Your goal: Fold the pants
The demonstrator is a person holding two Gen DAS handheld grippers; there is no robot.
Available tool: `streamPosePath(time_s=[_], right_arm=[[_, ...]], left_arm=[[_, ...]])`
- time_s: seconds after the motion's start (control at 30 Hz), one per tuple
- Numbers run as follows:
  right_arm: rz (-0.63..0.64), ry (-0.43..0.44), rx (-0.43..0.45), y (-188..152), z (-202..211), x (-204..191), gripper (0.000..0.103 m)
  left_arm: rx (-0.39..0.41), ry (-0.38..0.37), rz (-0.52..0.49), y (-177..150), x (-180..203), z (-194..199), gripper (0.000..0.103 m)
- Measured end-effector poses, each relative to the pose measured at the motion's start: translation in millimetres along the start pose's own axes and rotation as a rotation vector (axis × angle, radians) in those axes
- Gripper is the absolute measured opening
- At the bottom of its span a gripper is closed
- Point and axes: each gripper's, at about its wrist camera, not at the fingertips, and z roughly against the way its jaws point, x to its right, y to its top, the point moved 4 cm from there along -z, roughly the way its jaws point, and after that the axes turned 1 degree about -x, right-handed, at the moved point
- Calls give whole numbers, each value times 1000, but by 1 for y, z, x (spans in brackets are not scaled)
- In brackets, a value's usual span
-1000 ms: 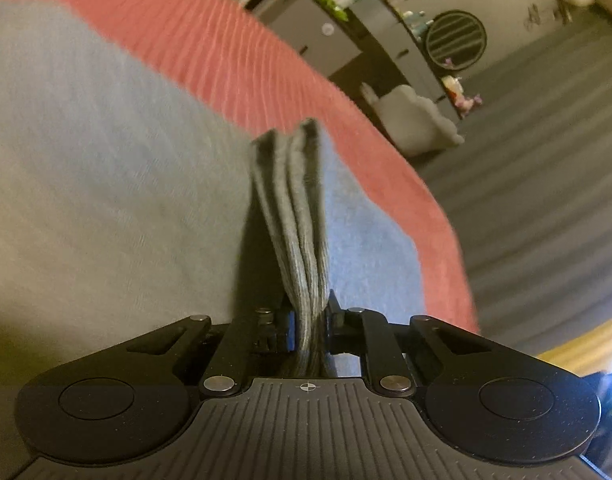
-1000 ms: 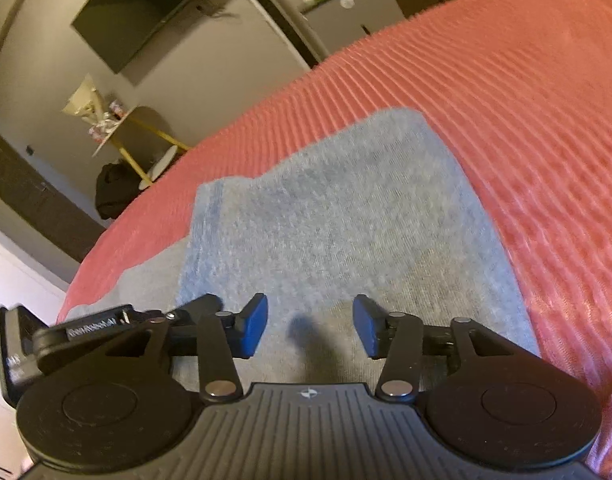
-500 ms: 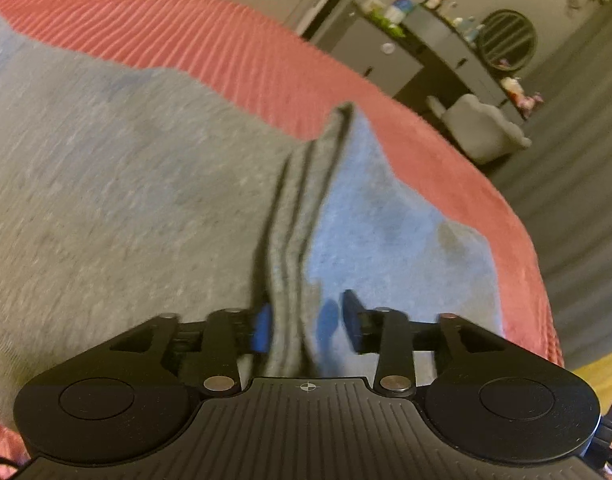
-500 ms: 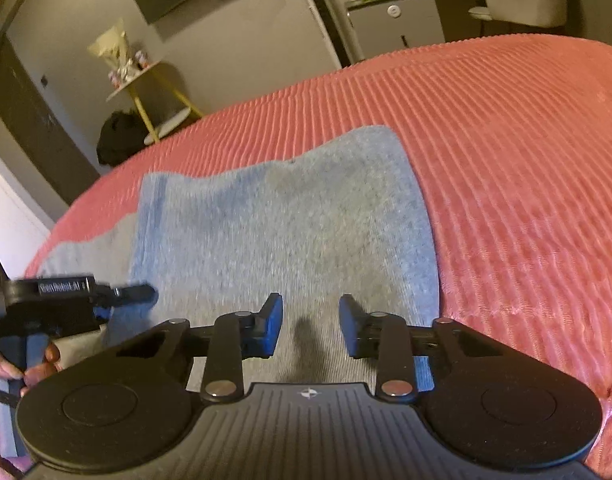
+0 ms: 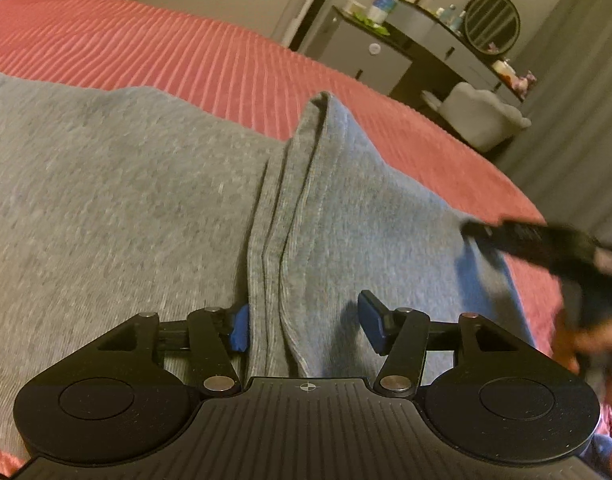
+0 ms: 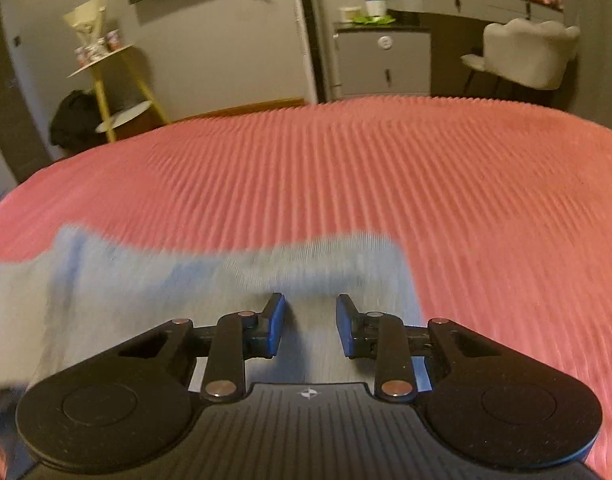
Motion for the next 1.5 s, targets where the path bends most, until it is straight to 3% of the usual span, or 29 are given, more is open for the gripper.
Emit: streamPosePath(time_s=[0.2,0.27,0.37,0.47,0.67,0.8,0.97,1.1,1.23,1.3,1.5], right_arm=[[-22,-55,20,4,-13,-8,27],[3,-18,26,-15,5,-15,28],[48,48,-45,-57,32,-21,29],[85,36,-77,-92,60,-23,30],[17,69,-125,-122,88,-29,33],[36,71,-136,-124,91,-26,33],[54,81,-152,-125,97,-23,33],[73,91,-156,-127,101,-27,33],[49,135,-150,-121,107,-29,34],[58,165,-139,-120,106,-36,41],[236,184,-182,-134,98,-62,48]], left_arm=[[3,-12,-9,1,-1,-1,65],[5,-12,-14,-1,0,0,66],[7,-10,-21,1,1,-1,67],[10,-8,-25,0,2,-1,69],[20,-37,14,-2,-3,1,68],[15,-68,77,1,-15,3,58],[-1,-116,155,3,-30,4,62],[-39,-159,156,3,-34,6,68],[-53,-151,152,2,-34,7,68],[-62,-138,136,2,-32,8,68],[-83,-142,119,0,-29,10,62]])
